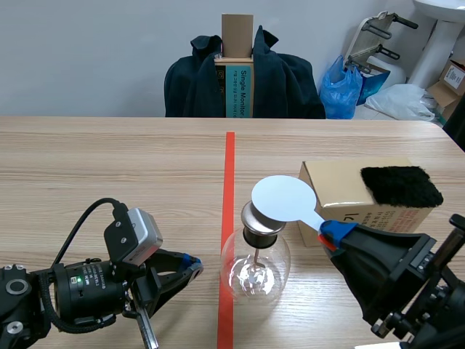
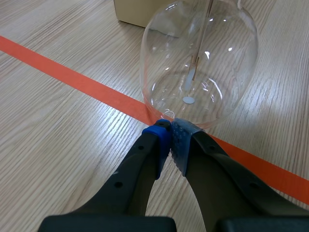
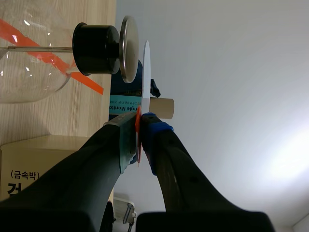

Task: Do the electroscope experiment.
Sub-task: 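Hold the plate still at the electroscope, then move the plate toward and away from the electroscope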

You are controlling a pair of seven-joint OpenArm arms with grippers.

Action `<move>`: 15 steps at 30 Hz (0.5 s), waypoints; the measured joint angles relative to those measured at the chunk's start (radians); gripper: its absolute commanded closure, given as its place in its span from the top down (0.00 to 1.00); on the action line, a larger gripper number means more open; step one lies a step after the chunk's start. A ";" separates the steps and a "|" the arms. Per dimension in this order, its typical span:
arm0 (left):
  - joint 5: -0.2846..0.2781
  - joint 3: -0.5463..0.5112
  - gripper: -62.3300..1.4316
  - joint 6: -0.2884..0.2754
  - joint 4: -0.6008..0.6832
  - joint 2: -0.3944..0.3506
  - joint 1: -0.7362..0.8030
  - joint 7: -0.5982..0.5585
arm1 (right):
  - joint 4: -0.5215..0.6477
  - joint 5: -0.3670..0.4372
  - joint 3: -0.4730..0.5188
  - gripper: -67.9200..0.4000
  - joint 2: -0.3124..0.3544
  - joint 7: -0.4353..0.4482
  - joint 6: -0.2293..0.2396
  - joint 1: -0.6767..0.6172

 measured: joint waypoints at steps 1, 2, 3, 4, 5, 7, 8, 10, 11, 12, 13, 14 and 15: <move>0.000 0.000 0.06 0.000 0.000 0.000 0.000 0.000 | 0.000 0.000 0.000 0.02 0.000 0.000 0.000 0.000; 0.000 0.000 0.06 0.000 0.000 0.000 0.000 0.000 | 0.000 0.000 0.000 0.02 0.000 0.000 0.000 0.000; 0.000 0.000 0.06 0.000 0.000 0.000 0.000 0.000 | 0.000 0.000 0.000 0.02 0.000 -0.003 0.000 0.000; 0.000 0.000 0.06 0.000 0.000 0.000 0.000 0.000 | 0.000 0.000 0.000 0.02 0.000 -0.010 0.000 0.000; 0.000 0.000 0.06 0.000 0.000 0.000 0.000 0.000 | 0.000 0.000 0.000 0.02 0.000 -0.020 0.000 0.000; 0.000 0.000 0.06 0.000 0.000 0.000 0.000 0.000 | 0.000 0.000 0.000 0.02 0.000 -0.048 0.000 0.000; 0.000 0.000 0.06 0.000 0.000 0.000 0.000 0.000 | 0.000 0.000 0.000 0.02 0.000 -0.064 0.000 0.000; 0.000 0.000 0.06 0.000 0.000 0.000 0.000 0.000 | 0.000 0.000 0.000 0.02 0.000 -0.105 0.000 0.000; 0.000 0.000 0.06 0.000 0.000 0.000 0.000 0.000 | 0.000 0.000 0.000 0.02 0.000 -0.124 0.000 0.000; 0.000 0.000 0.06 0.000 0.000 0.000 0.000 0.000 | 0.000 0.000 0.000 0.02 0.000 -0.145 0.000 0.000; 0.000 0.000 0.06 0.000 0.000 0.000 0.000 0.000 | 0.000 0.000 0.000 0.02 0.000 -0.165 0.000 0.000; 0.000 0.000 0.06 0.000 0.000 0.000 0.000 0.000 | 0.000 0.000 0.000 0.02 0.000 -0.187 0.000 0.000; 0.000 0.000 0.06 0.000 0.000 0.000 0.000 0.000 | 0.000 0.000 0.000 0.02 0.000 -0.209 0.000 0.000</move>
